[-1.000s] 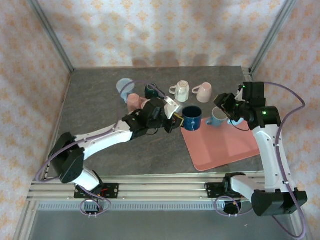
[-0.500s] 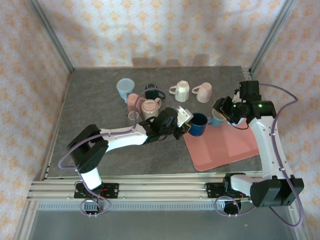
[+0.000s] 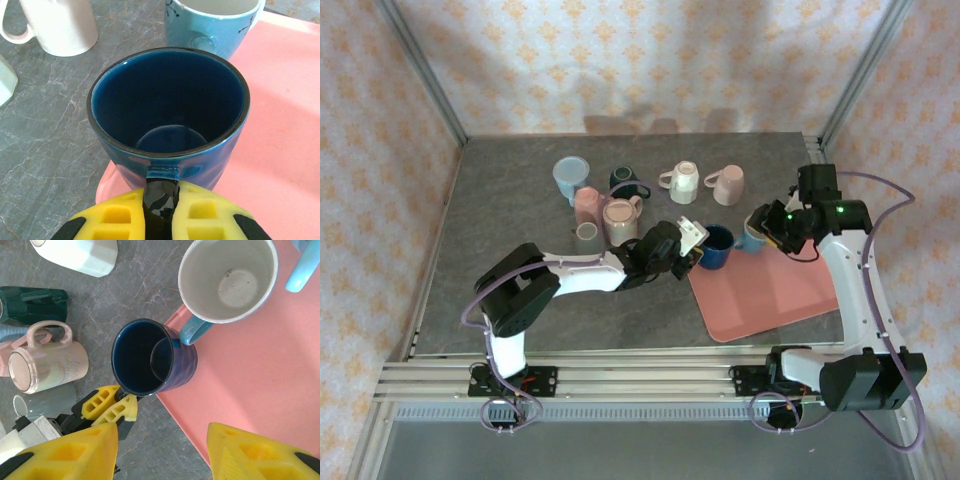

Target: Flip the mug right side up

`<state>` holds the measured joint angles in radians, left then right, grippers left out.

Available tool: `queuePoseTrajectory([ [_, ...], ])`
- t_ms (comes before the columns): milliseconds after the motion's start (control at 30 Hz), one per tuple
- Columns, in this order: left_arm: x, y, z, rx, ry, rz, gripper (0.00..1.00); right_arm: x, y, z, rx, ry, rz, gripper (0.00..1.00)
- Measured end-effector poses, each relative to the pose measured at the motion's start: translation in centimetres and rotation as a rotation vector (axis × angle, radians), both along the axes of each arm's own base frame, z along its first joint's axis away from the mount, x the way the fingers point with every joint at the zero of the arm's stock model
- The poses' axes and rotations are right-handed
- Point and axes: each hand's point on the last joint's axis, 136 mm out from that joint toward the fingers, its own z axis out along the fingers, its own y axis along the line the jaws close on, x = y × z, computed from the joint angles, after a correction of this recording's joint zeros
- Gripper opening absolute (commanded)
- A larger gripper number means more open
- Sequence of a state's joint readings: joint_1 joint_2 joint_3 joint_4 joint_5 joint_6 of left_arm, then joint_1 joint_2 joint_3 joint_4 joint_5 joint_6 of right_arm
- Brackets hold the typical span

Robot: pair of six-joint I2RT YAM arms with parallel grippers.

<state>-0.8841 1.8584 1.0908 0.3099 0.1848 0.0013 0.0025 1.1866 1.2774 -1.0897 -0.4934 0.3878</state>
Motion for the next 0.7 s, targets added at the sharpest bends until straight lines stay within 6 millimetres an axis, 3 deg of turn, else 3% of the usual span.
queuePoseTrajectory([
  [700, 0.0, -1.0, -1.1, -0.014, -0.04, 0.014, 0.0, 0.0, -0.1, 0.0, 0.001, 0.003, -0.006, 0.51],
])
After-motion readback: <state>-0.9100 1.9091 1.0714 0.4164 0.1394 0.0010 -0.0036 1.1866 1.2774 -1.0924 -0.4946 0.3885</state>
